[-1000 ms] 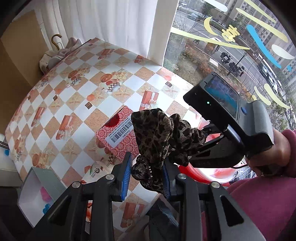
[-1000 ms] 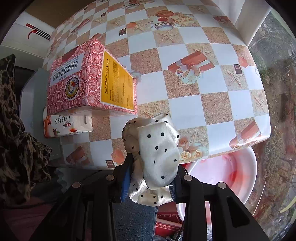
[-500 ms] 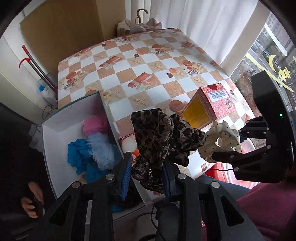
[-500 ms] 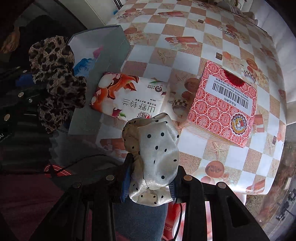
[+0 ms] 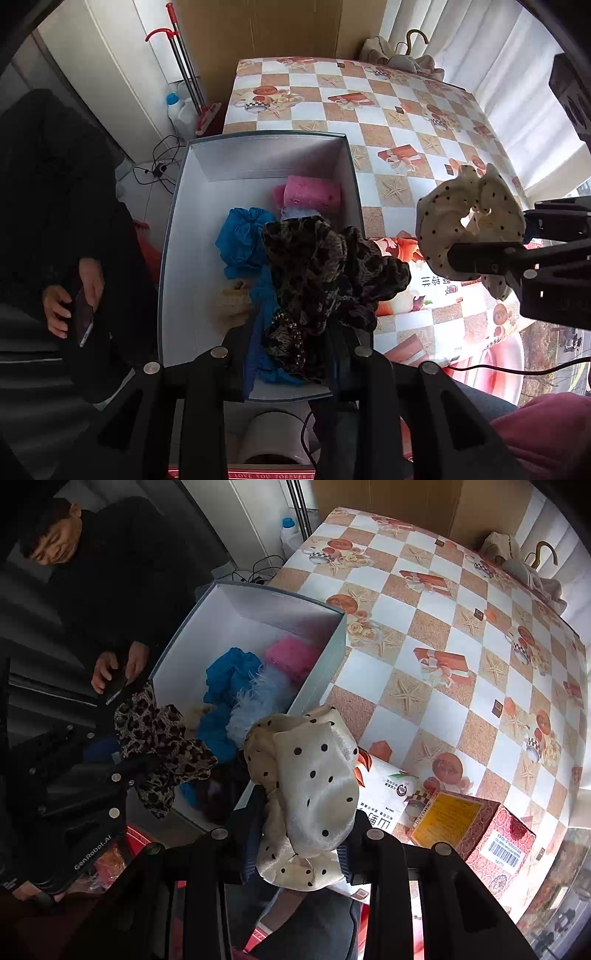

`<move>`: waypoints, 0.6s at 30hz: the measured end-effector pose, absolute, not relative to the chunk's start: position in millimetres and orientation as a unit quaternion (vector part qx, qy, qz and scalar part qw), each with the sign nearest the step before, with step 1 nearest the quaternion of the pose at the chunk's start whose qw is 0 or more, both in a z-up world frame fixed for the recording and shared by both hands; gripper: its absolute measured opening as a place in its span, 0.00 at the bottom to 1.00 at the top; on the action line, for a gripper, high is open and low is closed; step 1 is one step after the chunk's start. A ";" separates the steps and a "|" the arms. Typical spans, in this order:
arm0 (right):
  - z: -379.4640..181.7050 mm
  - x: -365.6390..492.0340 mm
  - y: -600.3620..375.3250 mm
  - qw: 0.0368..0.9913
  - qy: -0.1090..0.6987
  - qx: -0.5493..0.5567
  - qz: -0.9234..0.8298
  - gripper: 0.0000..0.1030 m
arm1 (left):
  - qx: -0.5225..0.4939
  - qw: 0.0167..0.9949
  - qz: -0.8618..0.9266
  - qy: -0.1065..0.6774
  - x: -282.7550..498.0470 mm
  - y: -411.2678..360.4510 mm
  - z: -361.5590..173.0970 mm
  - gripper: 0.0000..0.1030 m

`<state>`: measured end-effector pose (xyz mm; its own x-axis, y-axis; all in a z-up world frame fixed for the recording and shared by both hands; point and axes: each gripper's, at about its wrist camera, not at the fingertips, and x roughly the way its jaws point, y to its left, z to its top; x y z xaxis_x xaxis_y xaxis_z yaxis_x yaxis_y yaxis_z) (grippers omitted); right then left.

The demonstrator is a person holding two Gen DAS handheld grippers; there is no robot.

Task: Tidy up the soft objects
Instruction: 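Carry the leopard and polka-dot scrunchies over the box with both tools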

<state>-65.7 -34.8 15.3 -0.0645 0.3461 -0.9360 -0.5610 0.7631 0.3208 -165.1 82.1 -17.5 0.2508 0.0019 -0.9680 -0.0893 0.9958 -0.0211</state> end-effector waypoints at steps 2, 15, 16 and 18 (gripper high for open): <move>22.7 -63.1 -19.8 0.683 0.641 -0.075 0.343 0.35 | -0.042 0.789 0.036 0.612 -166.2 85.0 -19.3 0.32; 12.7 -81.7 7.2 0.659 0.646 -0.108 0.369 0.35 | -0.064 0.778 0.050 0.624 -166.9 92.0 -31.9 0.32; 12.7 -81.0 7.2 0.660 0.645 -0.109 0.369 0.35 | -0.062 0.778 0.049 0.624 -166.6 91.5 -31.9 0.32; 12.4 -80.6 7.6 0.660 0.646 -0.110 0.368 0.35 | -0.060 0.778 0.048 0.623 -166.1 89.8 -31.9 0.32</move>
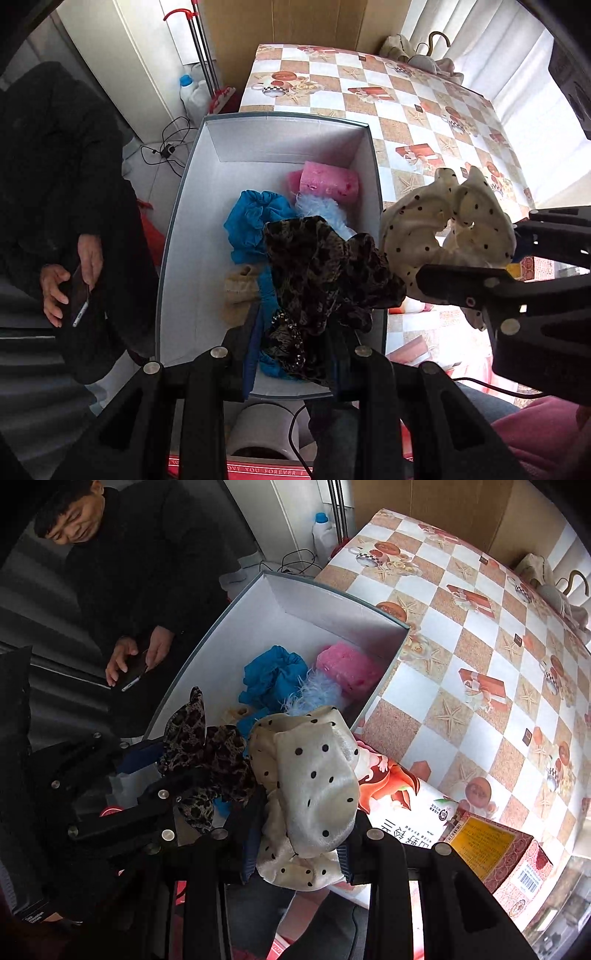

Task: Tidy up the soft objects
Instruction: 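Carry the leopard and polka-dot scrunchies over the box with both tools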

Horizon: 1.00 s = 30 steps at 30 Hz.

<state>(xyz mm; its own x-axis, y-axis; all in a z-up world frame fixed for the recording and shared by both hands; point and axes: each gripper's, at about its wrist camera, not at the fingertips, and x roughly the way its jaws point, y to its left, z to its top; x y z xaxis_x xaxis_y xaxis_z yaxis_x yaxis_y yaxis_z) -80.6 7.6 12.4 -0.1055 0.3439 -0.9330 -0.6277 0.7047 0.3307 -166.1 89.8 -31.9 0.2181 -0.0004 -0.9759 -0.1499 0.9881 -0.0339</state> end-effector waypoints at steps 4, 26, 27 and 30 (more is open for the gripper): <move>10.8 -79.6 6.2 0.659 0.649 -0.108 0.365 0.35 | -0.059 0.778 0.046 0.624 -165.4 89.6 -32.4 0.32; 4.6 -80.4 9.9 0.653 0.655 -0.110 0.364 0.35 | -0.055 0.775 0.041 0.628 -164.0 88.2 -34.4 0.32; 4.2 -80.5 10.2 0.653 0.655 -0.110 0.364 0.35 | -0.055 0.775 0.041 0.628 -164.1 88.6 -35.0 0.32; 3.6 -80.2 10.4 0.653 0.655 -0.110 0.364 0.35 | -0.055 0.775 0.041 0.629 -164.0 88.8 -35.7 0.32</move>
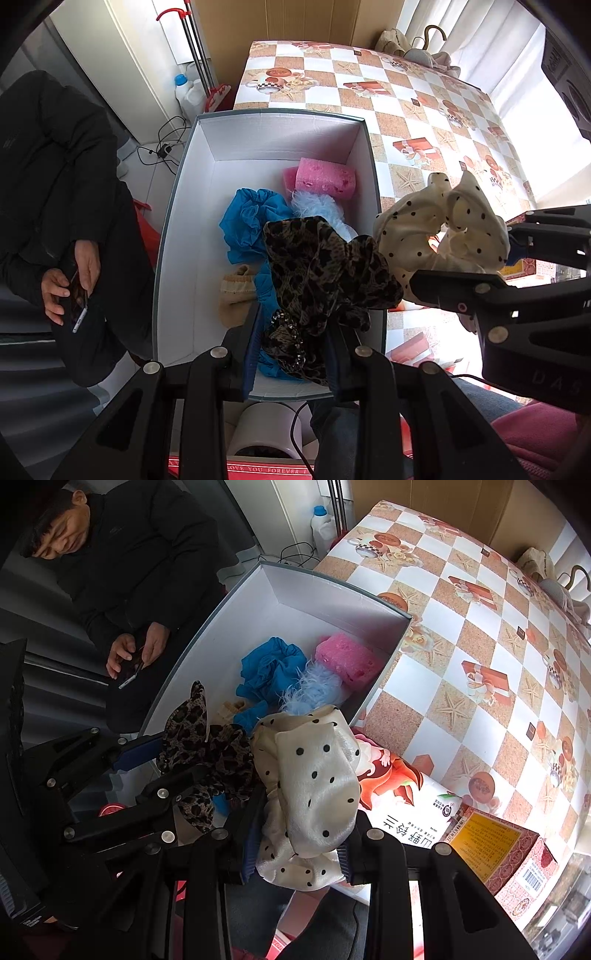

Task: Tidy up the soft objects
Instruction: 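Carry the leopard and polka-dot scrunchies over the box with both tools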

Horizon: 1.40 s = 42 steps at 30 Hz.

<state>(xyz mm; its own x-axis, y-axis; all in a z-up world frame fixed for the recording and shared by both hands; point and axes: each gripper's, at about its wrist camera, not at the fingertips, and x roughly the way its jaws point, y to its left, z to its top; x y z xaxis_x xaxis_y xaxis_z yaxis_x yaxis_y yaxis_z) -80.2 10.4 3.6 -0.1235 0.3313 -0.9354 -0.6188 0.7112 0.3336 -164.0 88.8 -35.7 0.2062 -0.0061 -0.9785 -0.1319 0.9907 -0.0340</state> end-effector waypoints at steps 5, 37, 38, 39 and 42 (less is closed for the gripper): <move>2.4 -80.3 10.6 0.652 0.656 -0.109 0.364 0.35 | -0.056 0.774 0.041 0.629 -163.5 88.6 -36.0 0.32; 7.3 -47.9 28.6 0.662 0.651 -0.096 0.360 0.35 | -0.065 0.770 0.094 0.628 -131.6 120.8 -45.0 0.32; 8.0 -45.0 32.0 0.664 0.648 -0.099 0.359 0.35 | -0.068 0.769 0.097 0.629 -128.7 122.8 -46.2 0.32; 8.5 -42.1 35.3 0.665 0.646 -0.103 0.359 0.35 | -0.072 0.767 0.099 0.630 -124.9 124.1 -47.7 0.32; 8.0 -34.4 44.4 0.669 0.641 -0.114 0.358 0.35 | -0.079 0.764 0.103 0.632 -115.1 128.0 -51.6 0.32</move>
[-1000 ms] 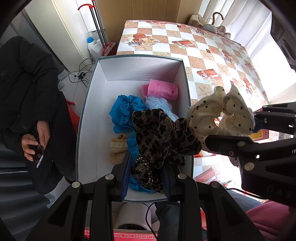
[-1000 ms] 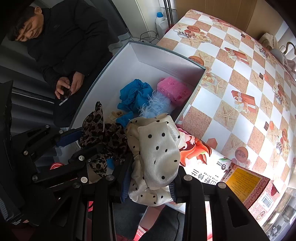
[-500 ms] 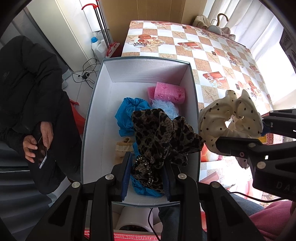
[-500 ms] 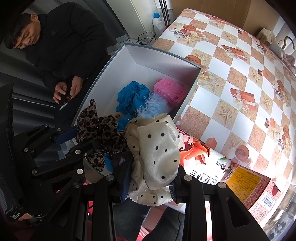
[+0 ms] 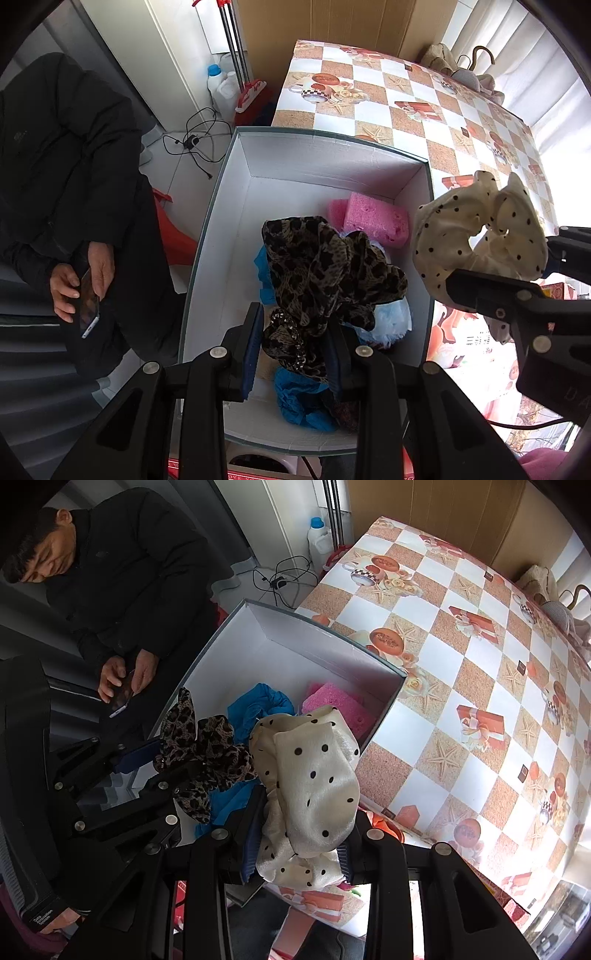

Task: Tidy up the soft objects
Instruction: 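Carry the leopard and polka-dot scrunchies over the box with both tools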

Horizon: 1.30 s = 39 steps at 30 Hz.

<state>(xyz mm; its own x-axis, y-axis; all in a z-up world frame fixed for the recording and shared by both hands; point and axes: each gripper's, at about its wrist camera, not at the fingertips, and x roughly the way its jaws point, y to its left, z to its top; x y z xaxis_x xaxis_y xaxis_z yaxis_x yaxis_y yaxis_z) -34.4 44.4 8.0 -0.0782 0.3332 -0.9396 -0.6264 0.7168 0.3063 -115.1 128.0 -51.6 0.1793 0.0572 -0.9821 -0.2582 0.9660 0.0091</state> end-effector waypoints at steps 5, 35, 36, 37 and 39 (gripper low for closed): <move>4.7 -21.9 53.8 0.674 0.637 -0.125 0.353 0.35 | -0.089 0.758 0.111 0.637 -103.0 133.3 -58.2 0.32; -12.8 -7.6 58.7 0.663 0.654 -0.128 0.341 0.35 | -0.108 0.737 0.117 0.657 -95.6 137.5 -77.6 0.33; -13.2 -7.3 58.8 0.662 0.655 -0.128 0.341 0.35 | -0.108 0.737 0.117 0.657 -95.9 137.7 -77.7 0.33; -13.4 -7.6 59.2 0.662 0.655 -0.128 0.341 0.35 | -0.108 0.737 0.117 0.657 -96.5 137.3 -77.6 0.33; -13.7 -7.9 59.8 0.661 0.655 -0.130 0.342 0.35 | -0.109 0.736 0.117 0.657 -97.4 137.5 -77.6 0.33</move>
<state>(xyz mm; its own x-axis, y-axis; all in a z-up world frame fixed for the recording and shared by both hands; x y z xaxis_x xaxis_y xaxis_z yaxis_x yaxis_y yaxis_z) -7.9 59.8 -13.7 -0.0932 0.2824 -0.9548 -0.6224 0.7320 0.2772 -97.4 137.5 -77.6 0.1083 0.0289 -0.9937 -0.3145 0.9492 -0.0067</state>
